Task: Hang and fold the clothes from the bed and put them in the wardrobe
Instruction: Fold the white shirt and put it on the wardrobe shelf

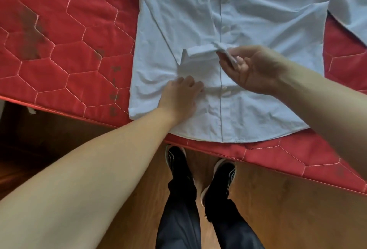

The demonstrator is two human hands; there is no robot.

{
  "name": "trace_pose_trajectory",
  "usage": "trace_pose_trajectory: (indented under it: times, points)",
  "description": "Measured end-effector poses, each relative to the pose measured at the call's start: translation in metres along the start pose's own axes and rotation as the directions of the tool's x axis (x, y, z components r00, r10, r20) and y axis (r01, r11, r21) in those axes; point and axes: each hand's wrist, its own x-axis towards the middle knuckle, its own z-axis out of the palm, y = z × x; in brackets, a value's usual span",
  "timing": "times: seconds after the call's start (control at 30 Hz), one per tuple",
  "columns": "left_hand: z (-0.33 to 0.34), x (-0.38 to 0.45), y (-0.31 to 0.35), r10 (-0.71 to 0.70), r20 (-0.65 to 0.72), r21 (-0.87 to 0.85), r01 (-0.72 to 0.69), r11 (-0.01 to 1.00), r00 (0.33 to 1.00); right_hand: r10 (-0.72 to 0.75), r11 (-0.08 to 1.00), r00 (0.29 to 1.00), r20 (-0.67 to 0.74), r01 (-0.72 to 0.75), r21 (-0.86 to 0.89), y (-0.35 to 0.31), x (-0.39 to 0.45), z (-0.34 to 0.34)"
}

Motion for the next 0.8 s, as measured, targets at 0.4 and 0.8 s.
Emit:
trace_pose_trajectory:
  times: [0.4,0.8]
  points:
    - [0.021,-0.036,0.041,0.133,0.362,0.004,-0.145,0.989,0.923,0.094,0.851,0.971,-0.222,-0.194,-0.488,0.033,0.014,-0.057]
    - [0.006,-0.055,-0.011,-0.419,0.364,-0.504,0.554,0.663,0.832,-0.074,0.423,0.956,-0.283,-0.227,-0.877,0.057,0.014,-0.074]
